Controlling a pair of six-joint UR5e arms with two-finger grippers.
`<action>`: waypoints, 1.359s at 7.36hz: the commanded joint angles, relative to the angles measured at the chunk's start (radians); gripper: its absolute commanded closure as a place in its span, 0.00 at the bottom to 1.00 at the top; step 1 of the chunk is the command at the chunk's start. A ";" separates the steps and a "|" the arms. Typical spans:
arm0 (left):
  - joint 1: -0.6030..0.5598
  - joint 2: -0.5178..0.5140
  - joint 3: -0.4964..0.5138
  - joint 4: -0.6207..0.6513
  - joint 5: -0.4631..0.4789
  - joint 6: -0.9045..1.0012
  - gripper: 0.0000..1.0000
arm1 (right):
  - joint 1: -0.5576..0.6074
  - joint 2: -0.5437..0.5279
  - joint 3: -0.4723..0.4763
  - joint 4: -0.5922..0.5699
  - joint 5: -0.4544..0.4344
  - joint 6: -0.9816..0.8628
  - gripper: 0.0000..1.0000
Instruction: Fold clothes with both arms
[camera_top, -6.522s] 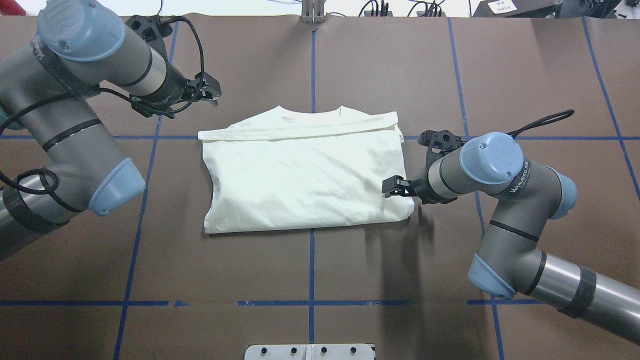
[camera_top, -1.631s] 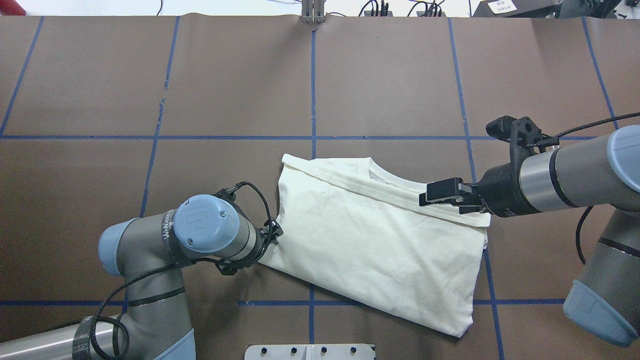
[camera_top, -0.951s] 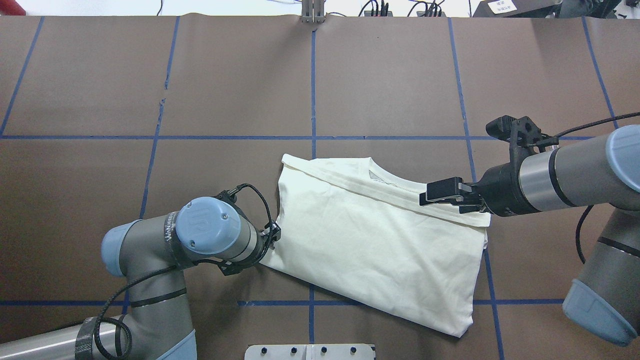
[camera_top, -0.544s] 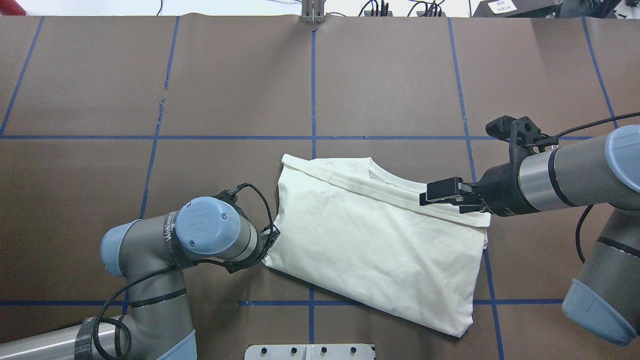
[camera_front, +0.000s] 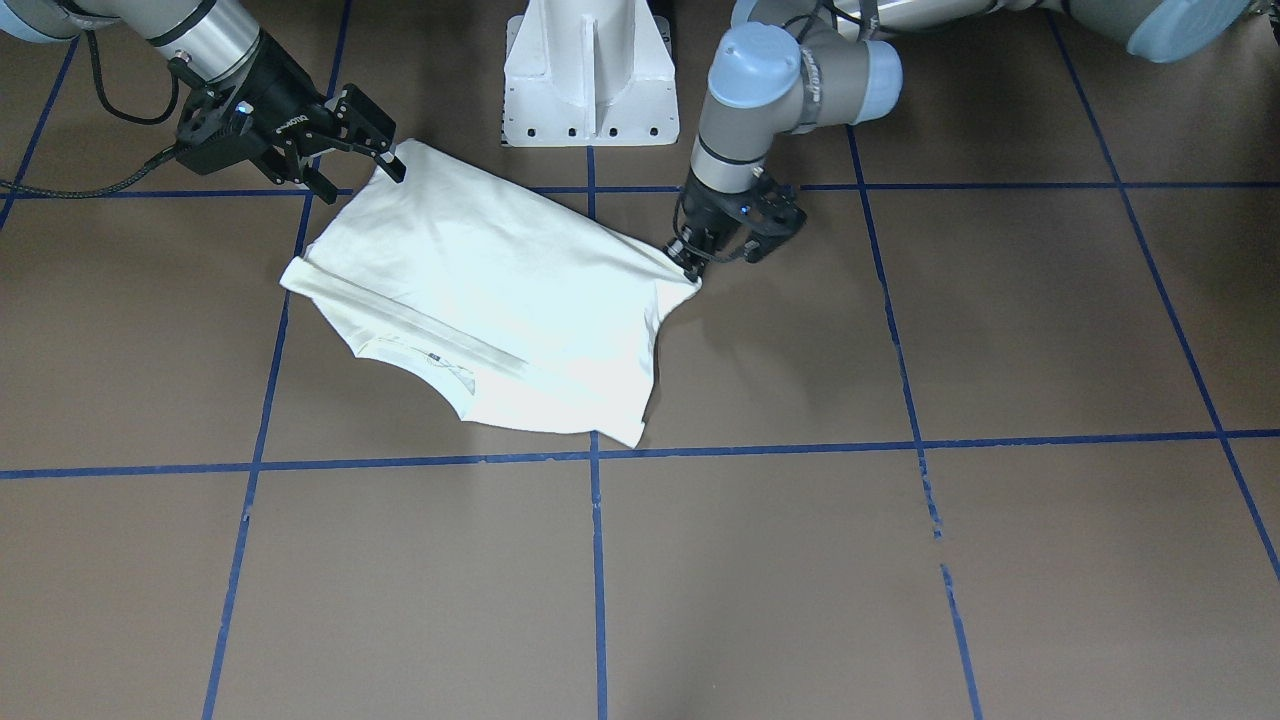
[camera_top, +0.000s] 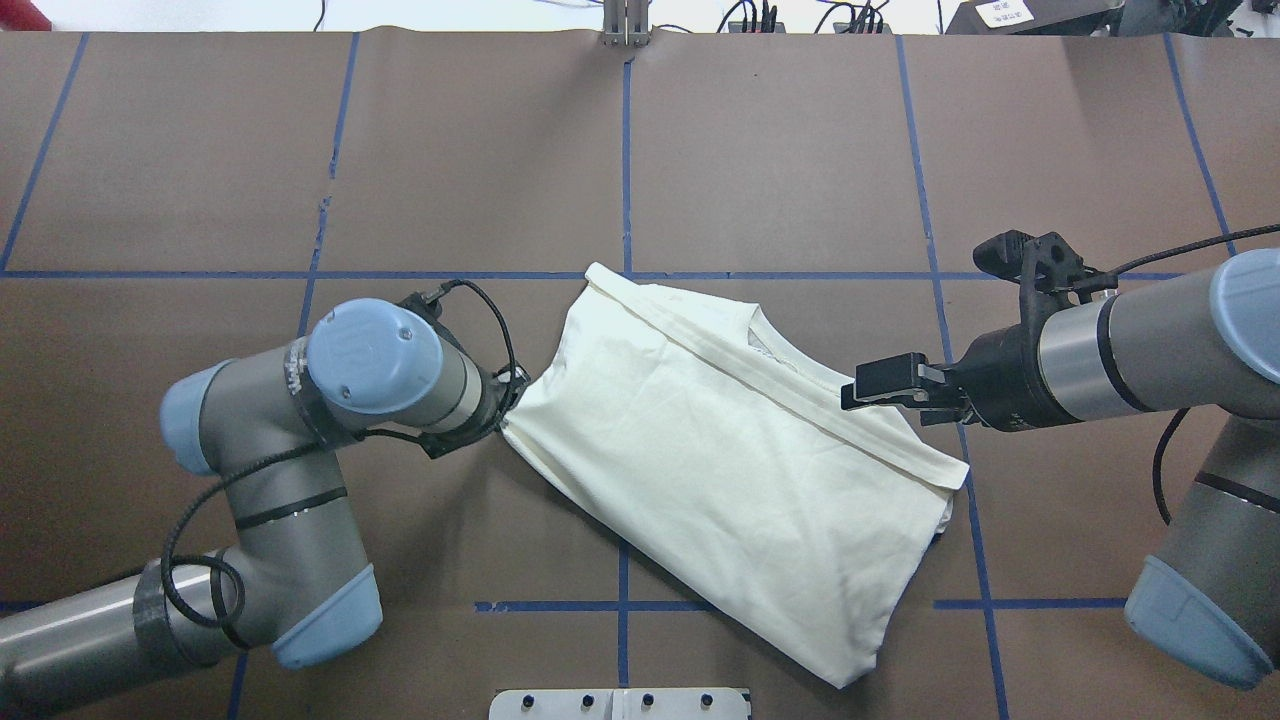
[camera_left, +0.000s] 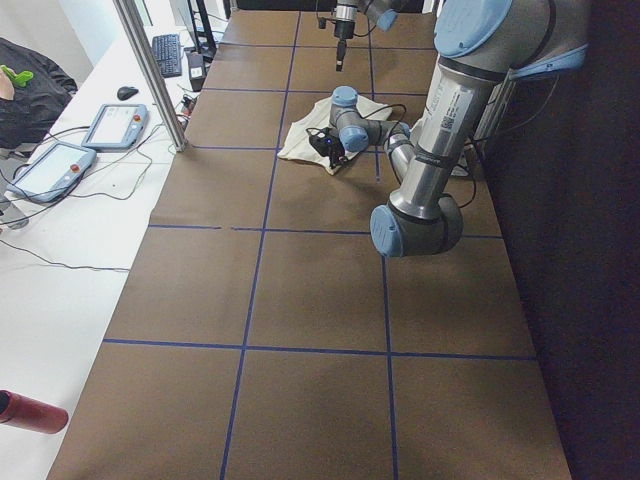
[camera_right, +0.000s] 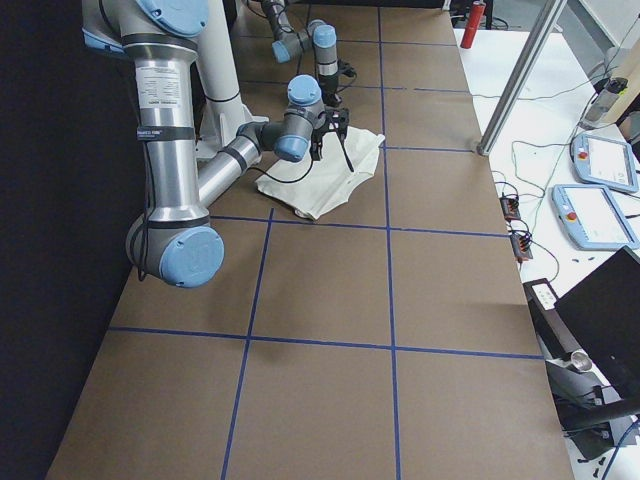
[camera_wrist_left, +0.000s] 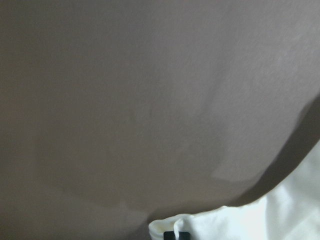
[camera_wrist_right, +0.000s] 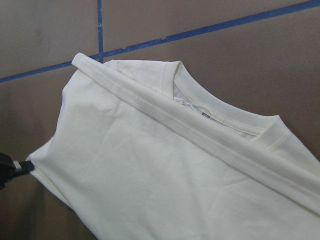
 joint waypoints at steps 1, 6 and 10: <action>-0.103 -0.057 0.131 -0.015 0.044 0.125 1.00 | 0.000 0.000 -0.010 0.000 0.000 0.000 0.00; -0.262 -0.379 0.648 -0.300 0.110 0.321 1.00 | 0.017 0.002 -0.051 0.000 0.000 -0.002 0.00; -0.264 -0.380 0.696 -0.423 0.158 0.332 0.01 | 0.014 0.005 -0.053 0.000 -0.009 -0.002 0.00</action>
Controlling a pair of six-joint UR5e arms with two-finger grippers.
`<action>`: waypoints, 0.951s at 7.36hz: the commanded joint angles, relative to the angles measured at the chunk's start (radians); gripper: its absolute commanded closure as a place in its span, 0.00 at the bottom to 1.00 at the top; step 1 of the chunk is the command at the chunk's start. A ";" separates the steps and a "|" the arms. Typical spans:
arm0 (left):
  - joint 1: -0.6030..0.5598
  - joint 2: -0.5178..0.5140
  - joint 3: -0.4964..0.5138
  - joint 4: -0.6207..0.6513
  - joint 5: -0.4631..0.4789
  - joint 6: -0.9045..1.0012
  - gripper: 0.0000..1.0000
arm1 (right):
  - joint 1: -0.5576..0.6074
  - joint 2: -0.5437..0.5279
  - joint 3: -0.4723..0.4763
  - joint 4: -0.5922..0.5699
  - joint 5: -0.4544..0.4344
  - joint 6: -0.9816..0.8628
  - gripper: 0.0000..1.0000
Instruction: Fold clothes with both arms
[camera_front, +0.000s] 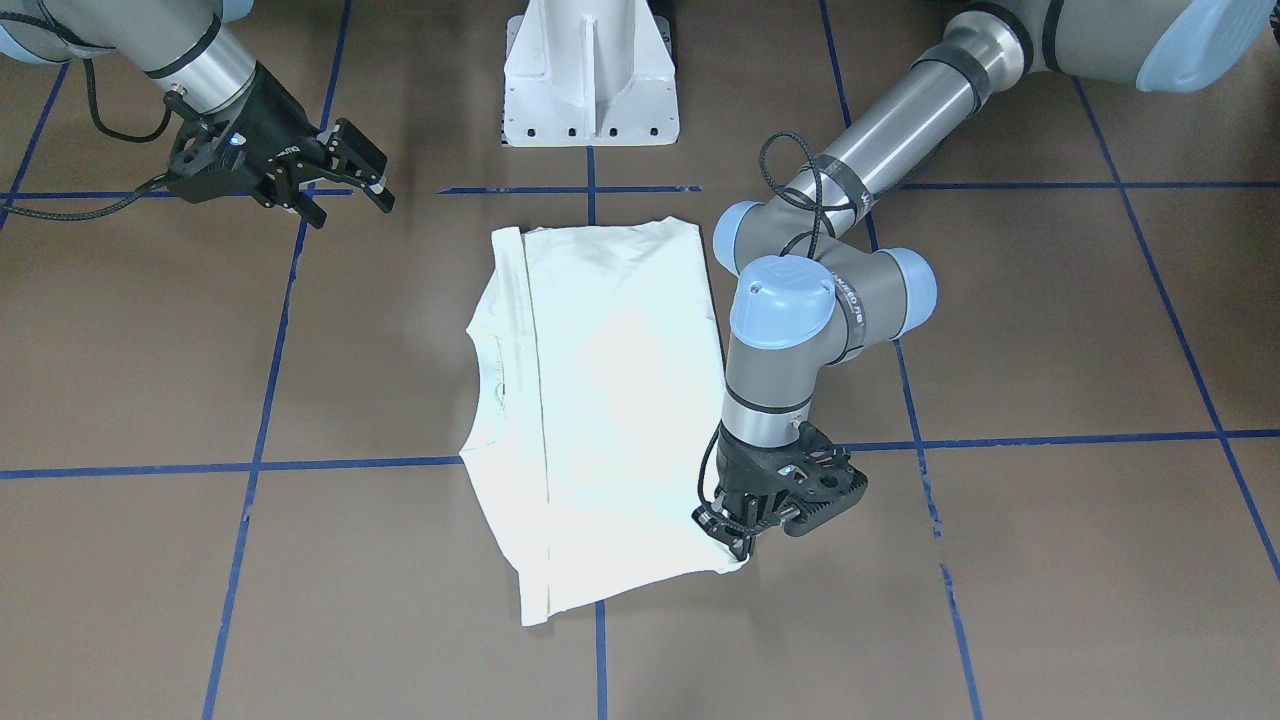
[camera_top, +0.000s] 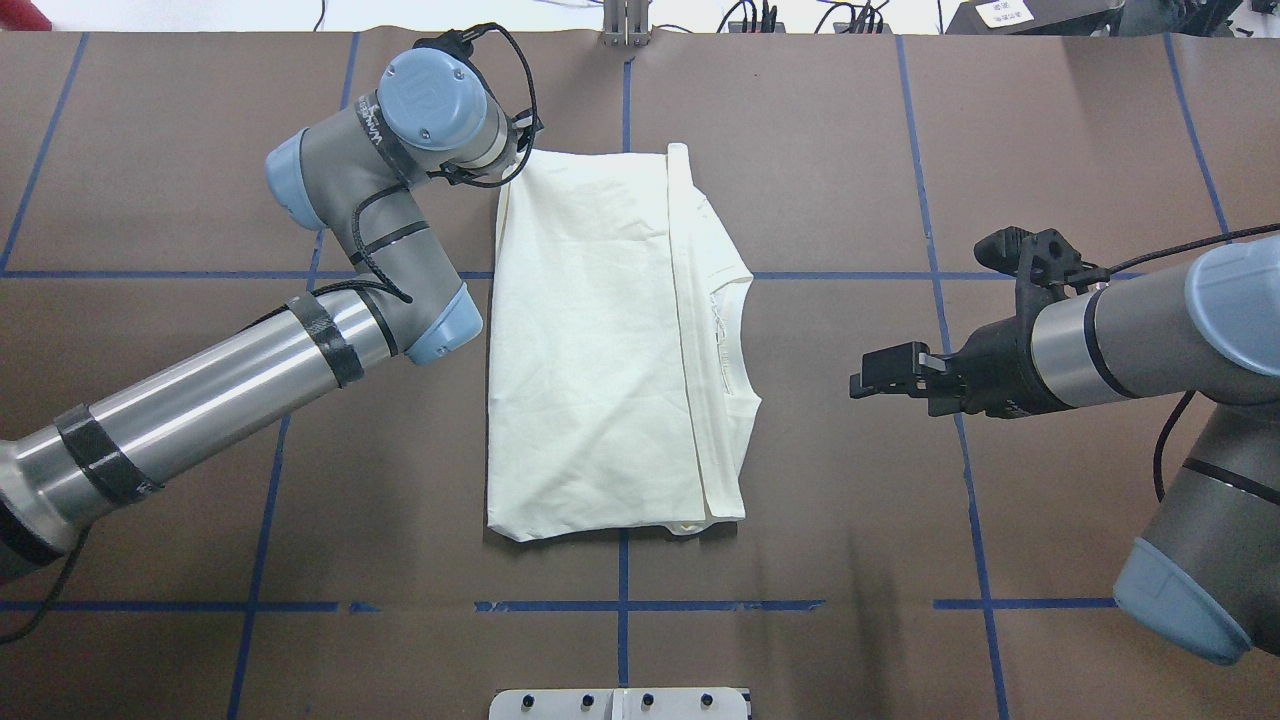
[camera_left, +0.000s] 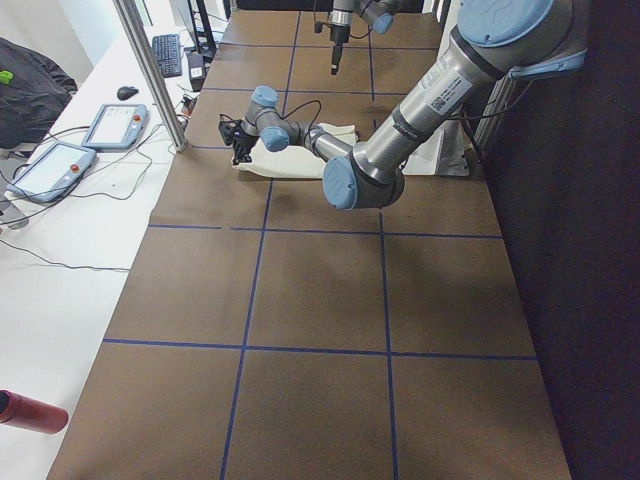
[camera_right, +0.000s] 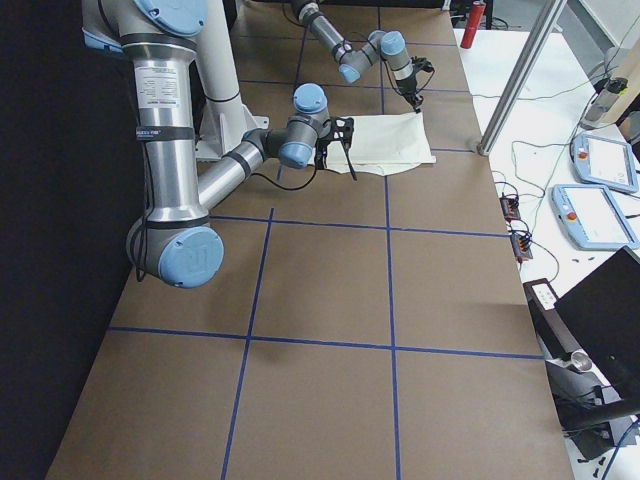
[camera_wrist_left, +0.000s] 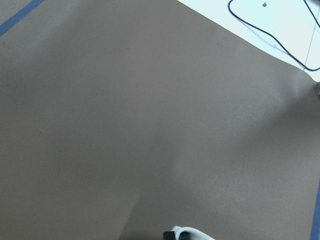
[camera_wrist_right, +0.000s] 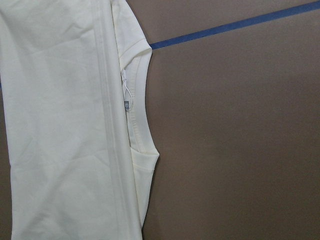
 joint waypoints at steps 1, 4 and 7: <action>-0.023 -0.001 -0.001 -0.028 0.013 0.042 0.00 | -0.002 0.027 -0.006 -0.006 -0.016 0.000 0.00; -0.087 0.124 -0.203 0.137 -0.107 0.195 0.00 | -0.012 0.095 -0.087 -0.018 -0.047 -0.003 0.00; -0.080 0.296 -0.613 0.384 -0.143 0.298 0.00 | -0.085 0.321 -0.144 -0.345 -0.133 -0.083 0.00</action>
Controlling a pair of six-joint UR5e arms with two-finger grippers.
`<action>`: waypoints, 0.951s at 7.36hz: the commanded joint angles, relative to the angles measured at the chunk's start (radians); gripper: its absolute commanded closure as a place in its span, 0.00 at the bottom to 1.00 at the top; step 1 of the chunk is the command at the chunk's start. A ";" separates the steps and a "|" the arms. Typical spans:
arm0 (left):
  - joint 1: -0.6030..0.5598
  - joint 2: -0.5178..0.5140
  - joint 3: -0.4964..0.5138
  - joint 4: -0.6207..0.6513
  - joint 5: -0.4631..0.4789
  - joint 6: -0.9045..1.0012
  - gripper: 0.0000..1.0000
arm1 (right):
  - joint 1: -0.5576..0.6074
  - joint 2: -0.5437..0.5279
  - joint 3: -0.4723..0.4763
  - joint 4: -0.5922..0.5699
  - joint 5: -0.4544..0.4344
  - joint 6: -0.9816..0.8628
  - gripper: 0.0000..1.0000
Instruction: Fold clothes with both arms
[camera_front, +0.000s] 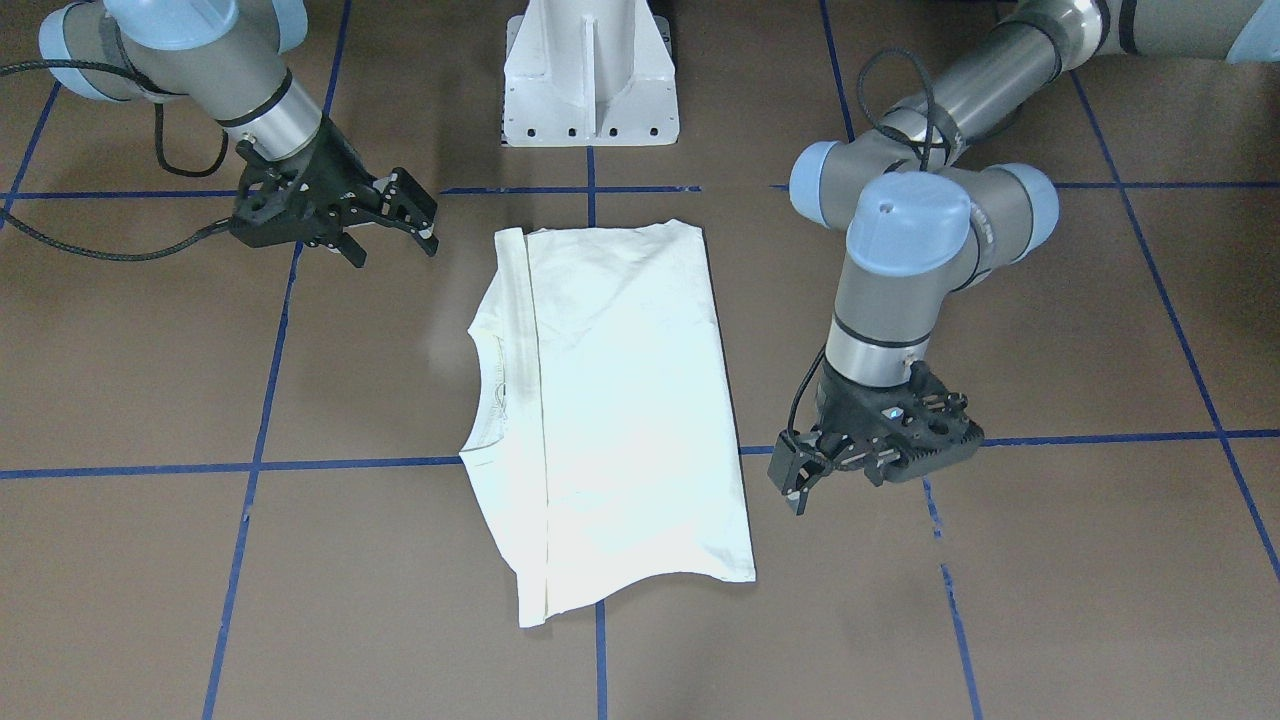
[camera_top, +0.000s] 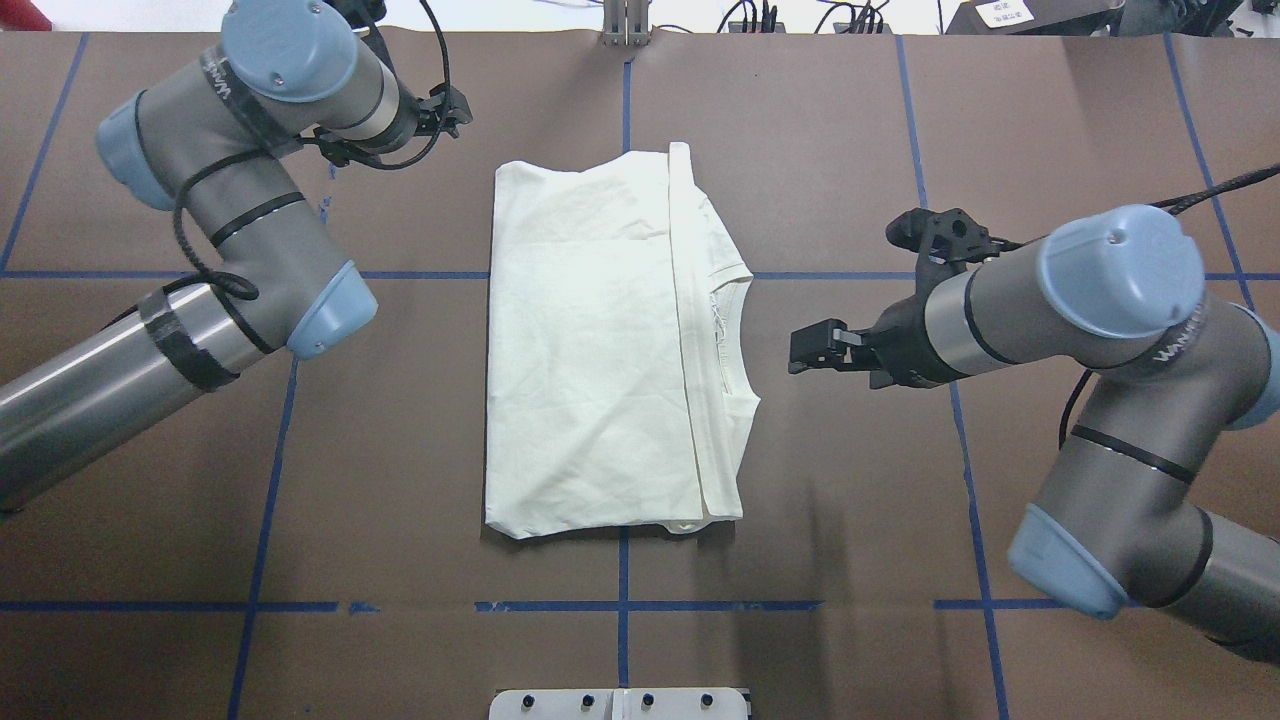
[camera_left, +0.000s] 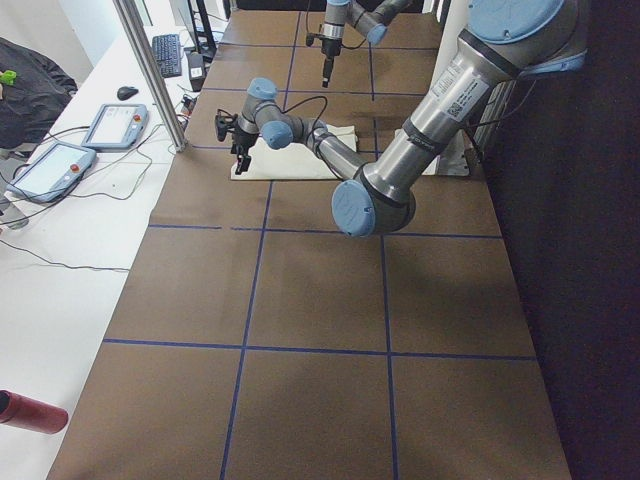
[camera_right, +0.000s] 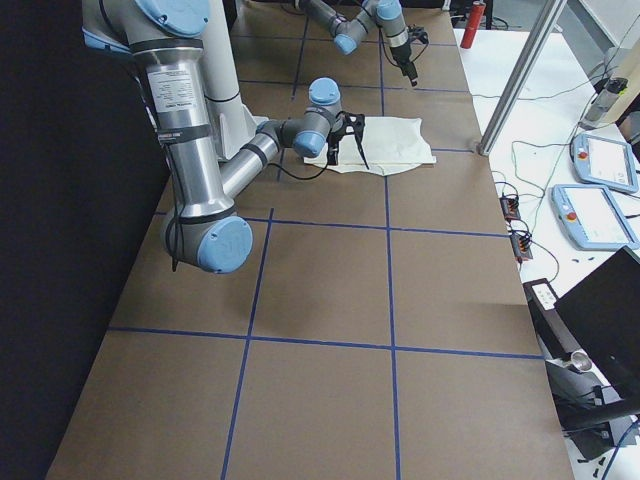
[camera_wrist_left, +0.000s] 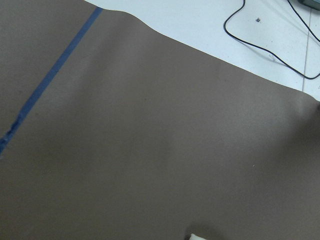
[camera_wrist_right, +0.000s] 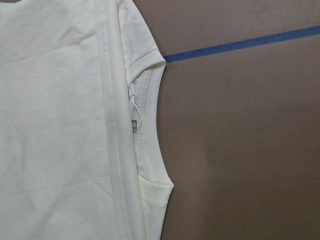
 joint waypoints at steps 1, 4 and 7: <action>0.008 0.120 -0.252 0.082 -0.084 0.019 0.00 | -0.107 0.178 -0.064 -0.228 -0.143 -0.059 0.00; 0.041 0.180 -0.339 0.082 -0.089 0.011 0.00 | -0.268 0.306 -0.210 -0.368 -0.270 -0.064 0.00; 0.046 0.188 -0.339 0.082 -0.091 0.010 0.00 | -0.289 0.377 -0.279 -0.499 -0.262 -0.073 0.00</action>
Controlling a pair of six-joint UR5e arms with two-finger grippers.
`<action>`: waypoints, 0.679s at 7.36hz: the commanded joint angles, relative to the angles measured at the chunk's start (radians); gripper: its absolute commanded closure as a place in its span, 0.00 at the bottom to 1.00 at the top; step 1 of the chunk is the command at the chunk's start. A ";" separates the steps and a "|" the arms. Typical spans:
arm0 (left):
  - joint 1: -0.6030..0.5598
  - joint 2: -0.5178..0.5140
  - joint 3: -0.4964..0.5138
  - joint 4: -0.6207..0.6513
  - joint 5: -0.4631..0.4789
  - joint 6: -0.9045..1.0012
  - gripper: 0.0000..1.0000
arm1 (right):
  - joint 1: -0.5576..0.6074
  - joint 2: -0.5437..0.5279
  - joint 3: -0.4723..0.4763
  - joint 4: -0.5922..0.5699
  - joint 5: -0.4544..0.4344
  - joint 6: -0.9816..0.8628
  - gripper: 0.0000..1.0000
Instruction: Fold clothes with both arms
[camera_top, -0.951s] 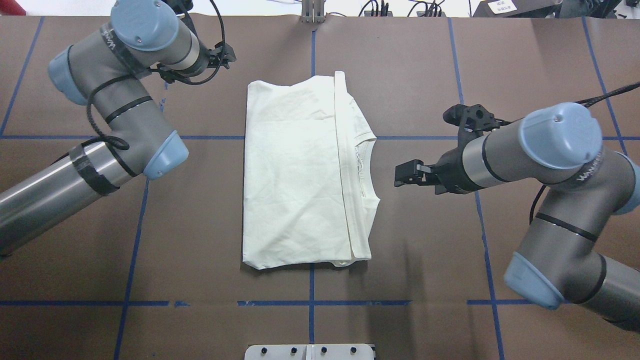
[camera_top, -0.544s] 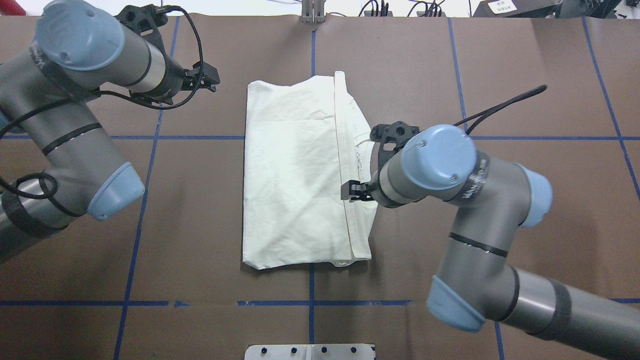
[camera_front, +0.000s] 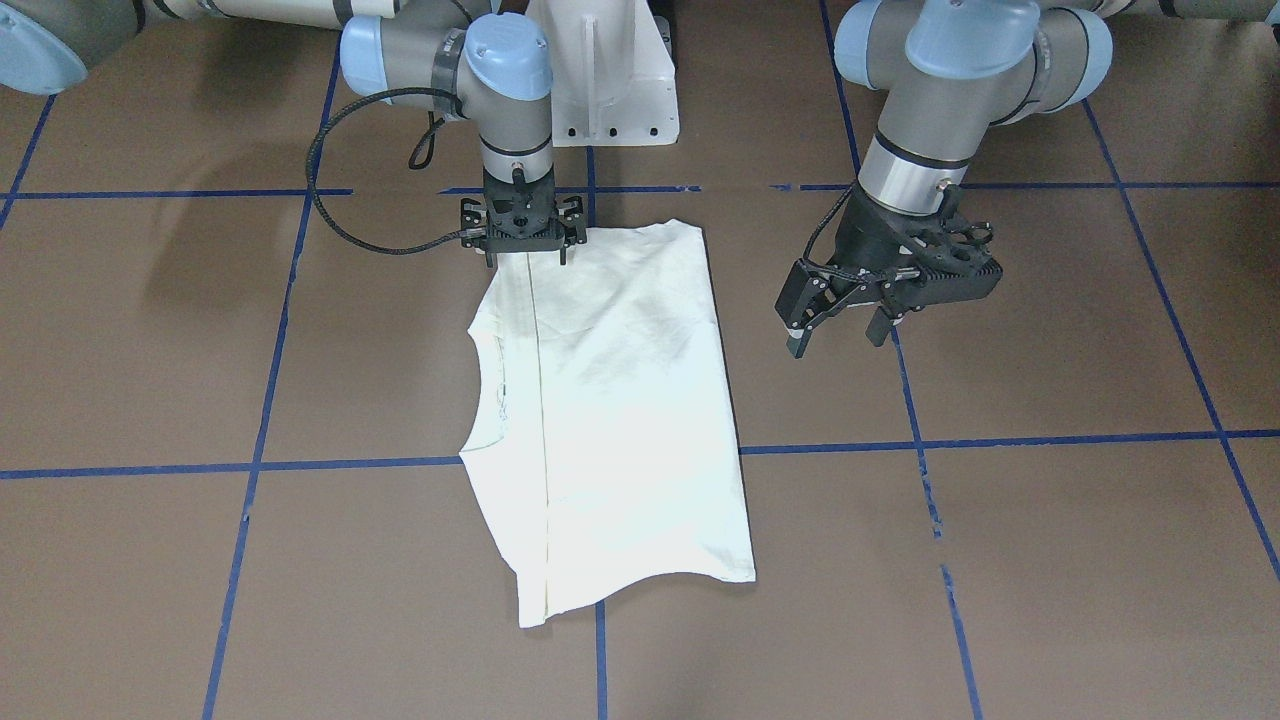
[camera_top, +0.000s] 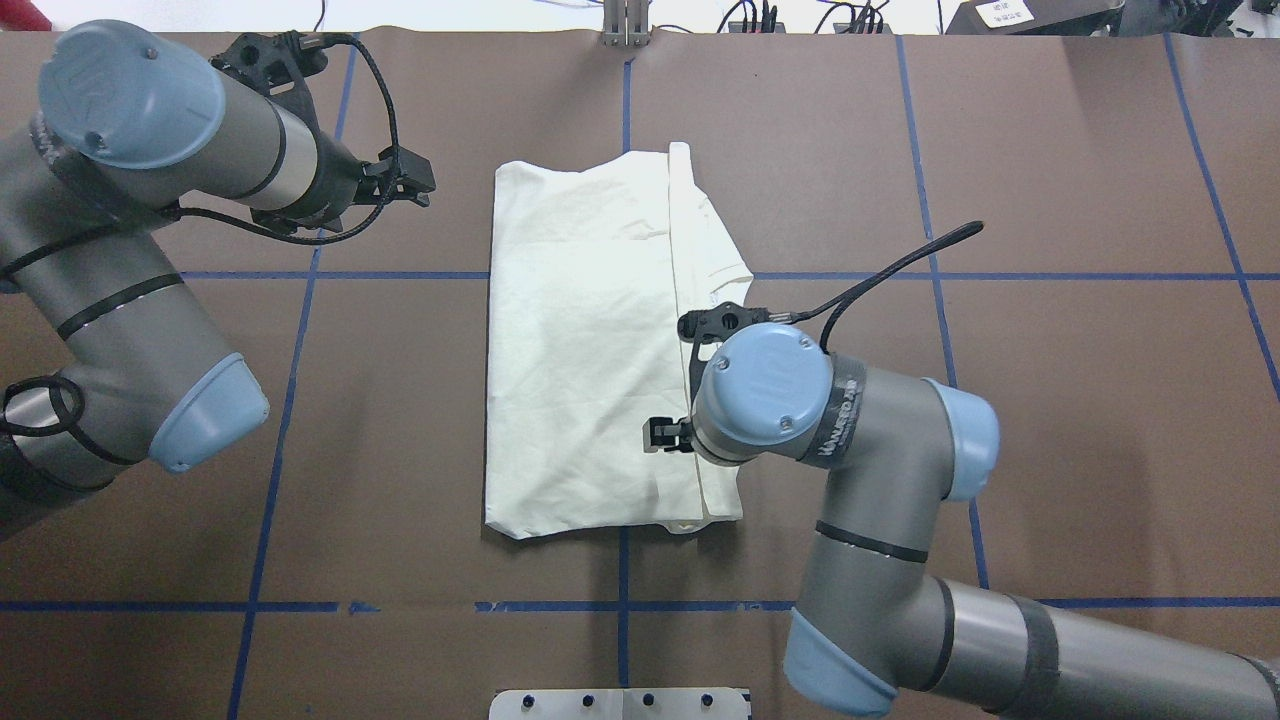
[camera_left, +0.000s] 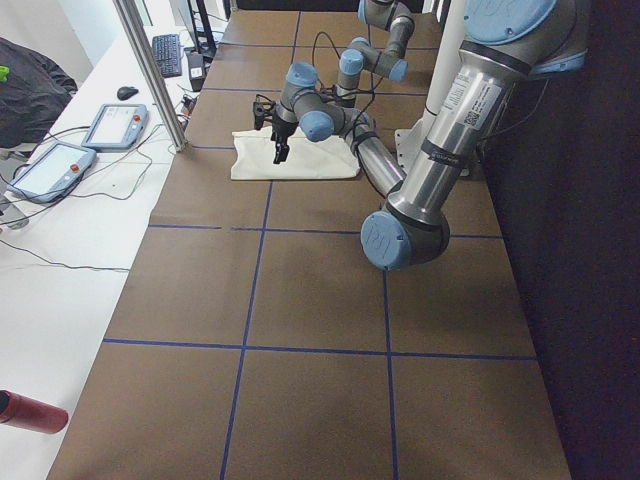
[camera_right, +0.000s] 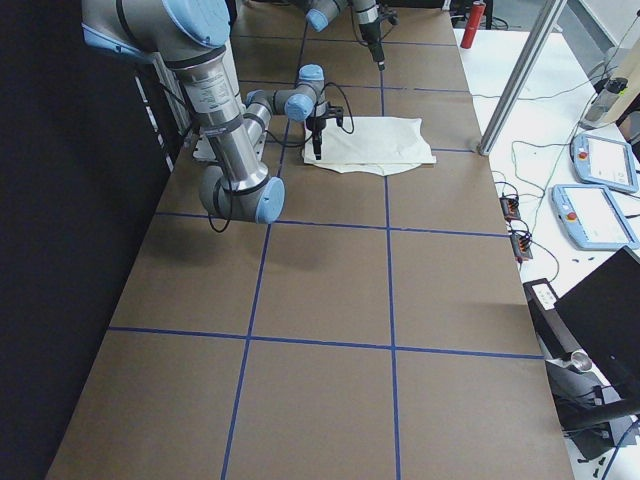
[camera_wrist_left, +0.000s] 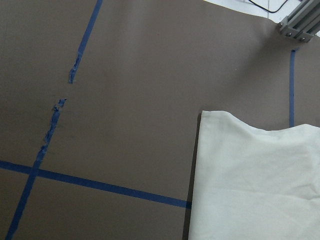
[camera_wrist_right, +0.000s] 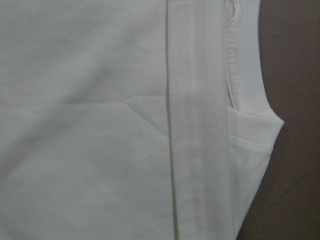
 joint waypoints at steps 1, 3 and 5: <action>0.006 0.003 -0.001 -0.002 -0.002 -0.001 0.00 | -0.005 0.028 -0.021 -0.090 0.005 -0.015 0.00; 0.015 0.004 0.004 -0.002 -0.002 -0.001 0.00 | -0.005 0.025 -0.032 -0.117 0.005 -0.032 0.00; 0.017 0.004 0.004 -0.002 -0.002 -0.001 0.00 | -0.004 0.022 -0.047 -0.141 0.005 -0.048 0.00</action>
